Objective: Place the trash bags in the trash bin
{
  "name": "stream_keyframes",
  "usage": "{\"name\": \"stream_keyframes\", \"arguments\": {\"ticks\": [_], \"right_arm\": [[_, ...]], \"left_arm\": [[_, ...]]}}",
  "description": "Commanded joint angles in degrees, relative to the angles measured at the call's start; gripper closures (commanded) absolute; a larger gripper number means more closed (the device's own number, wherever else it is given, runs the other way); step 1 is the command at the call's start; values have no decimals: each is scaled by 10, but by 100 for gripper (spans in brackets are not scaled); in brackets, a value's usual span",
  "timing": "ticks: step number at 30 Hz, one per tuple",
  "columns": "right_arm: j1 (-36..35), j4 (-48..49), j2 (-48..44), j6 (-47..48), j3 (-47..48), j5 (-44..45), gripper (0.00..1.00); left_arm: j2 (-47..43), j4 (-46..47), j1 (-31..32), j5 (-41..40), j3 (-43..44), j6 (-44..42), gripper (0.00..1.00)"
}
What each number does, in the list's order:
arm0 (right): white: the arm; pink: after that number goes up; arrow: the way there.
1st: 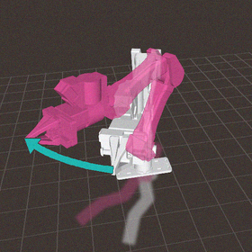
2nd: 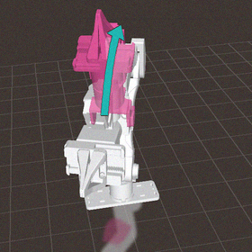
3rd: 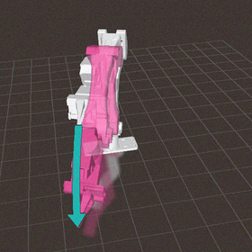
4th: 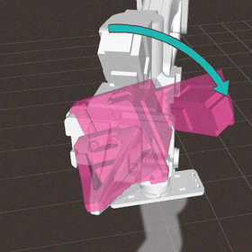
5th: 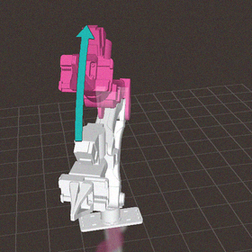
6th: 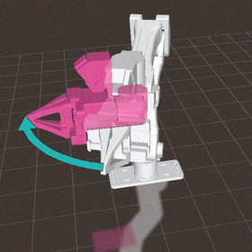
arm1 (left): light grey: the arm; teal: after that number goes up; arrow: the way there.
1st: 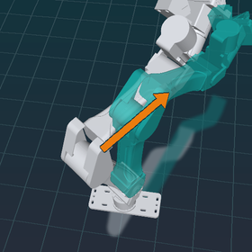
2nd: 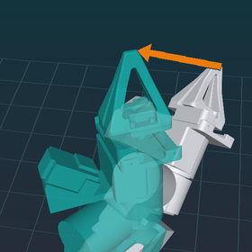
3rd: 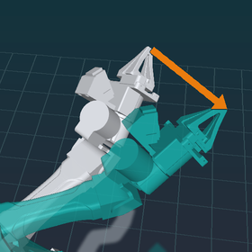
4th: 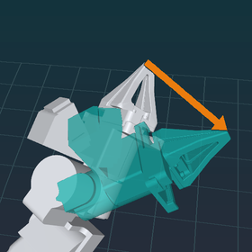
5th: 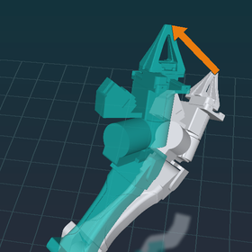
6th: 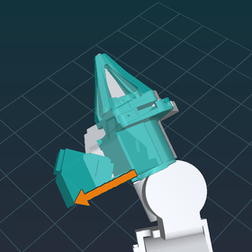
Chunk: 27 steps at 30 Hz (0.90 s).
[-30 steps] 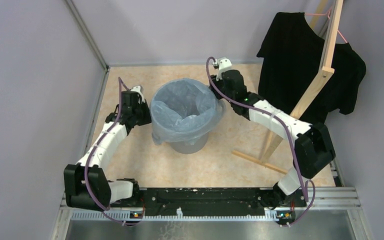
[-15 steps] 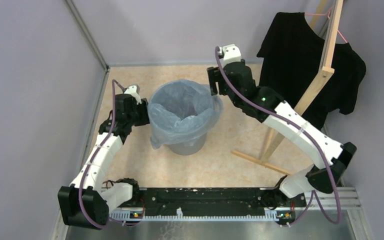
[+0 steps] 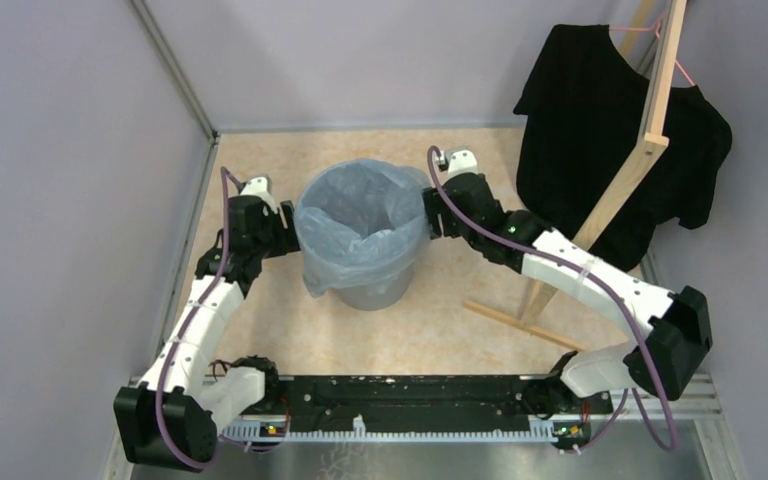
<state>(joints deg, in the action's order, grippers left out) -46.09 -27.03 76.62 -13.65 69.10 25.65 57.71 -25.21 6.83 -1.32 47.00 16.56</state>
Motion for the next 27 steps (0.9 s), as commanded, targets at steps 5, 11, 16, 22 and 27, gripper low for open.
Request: {"name": "stream_keyframes", "arguments": {"ticks": [5, 11, 16, 22, 27], "right_arm": [[10, 151, 29, -61, -79, -51, 36], [6, 237, 22, -73, -175, -61, 61], [6, 290, 35, -81, -218, -50, 79], [5, 292, 48, -104, -227, -62, 86], [3, 301, 25, -120, -253, -67, 85]], "left_arm": [[27, 33, -2, 76, -6, -19, 32], [64, 32, -7, 102, 1, -20, 35], [79, 26, -15, 119, 6, -19, 46], [70, 28, -18, 112, 2, -20, 50], [73, 27, -19, 112, 2, -20, 51]]}}
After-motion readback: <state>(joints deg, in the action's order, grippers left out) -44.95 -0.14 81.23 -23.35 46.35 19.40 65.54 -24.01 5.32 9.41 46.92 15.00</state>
